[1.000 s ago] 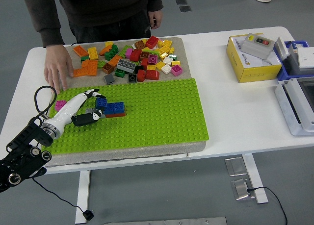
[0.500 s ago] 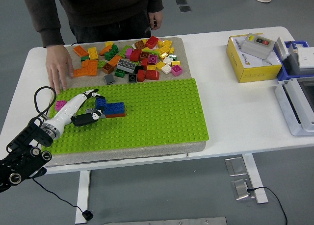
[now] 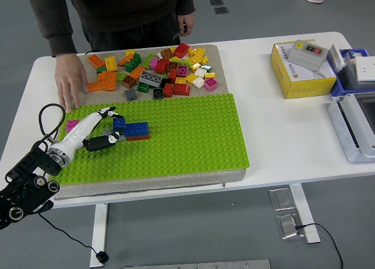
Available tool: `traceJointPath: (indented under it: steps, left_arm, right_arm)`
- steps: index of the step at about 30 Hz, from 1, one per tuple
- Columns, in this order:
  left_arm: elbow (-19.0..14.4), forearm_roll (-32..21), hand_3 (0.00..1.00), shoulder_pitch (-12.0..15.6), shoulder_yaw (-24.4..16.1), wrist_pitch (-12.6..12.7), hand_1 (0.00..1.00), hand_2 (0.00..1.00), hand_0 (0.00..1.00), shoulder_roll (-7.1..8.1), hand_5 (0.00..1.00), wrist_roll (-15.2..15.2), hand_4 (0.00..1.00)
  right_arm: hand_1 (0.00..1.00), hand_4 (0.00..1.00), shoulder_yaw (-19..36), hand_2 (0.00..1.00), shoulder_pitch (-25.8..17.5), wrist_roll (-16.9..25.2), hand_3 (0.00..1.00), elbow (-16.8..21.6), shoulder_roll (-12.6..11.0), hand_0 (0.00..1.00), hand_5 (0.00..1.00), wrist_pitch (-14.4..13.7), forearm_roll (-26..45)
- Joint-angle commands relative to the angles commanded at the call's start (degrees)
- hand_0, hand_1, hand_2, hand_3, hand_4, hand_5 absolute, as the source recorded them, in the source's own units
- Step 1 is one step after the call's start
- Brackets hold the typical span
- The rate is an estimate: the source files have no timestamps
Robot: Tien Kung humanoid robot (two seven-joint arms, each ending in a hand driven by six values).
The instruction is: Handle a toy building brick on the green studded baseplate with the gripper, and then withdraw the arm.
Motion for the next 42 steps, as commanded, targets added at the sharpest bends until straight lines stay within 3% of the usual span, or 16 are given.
traceJointPath:
  steps: [30,42]
  left_arm:
    - [1.61,-1.95,0.578,0.01,0.64,0.42,0.986,0.987,0.998,-0.59,0.334,-1.59,0.457]
    - [2.08,3.23,0.576,-0.36,1.33,1.7,0.984,0.986,0.998,-0.36,0.333,-1.96,0.455]
  right_arm:
    - [0.536,0.592,-0.03,0.674,0.14,0.12,0.65,0.0,0.02,0.62,0.998,0.05,-0.21]
    - [0.526,0.593,0.05,0.674,0.28,0.09,0.648,0.01,-0.06,0.618,0.998,0.1,-0.12]
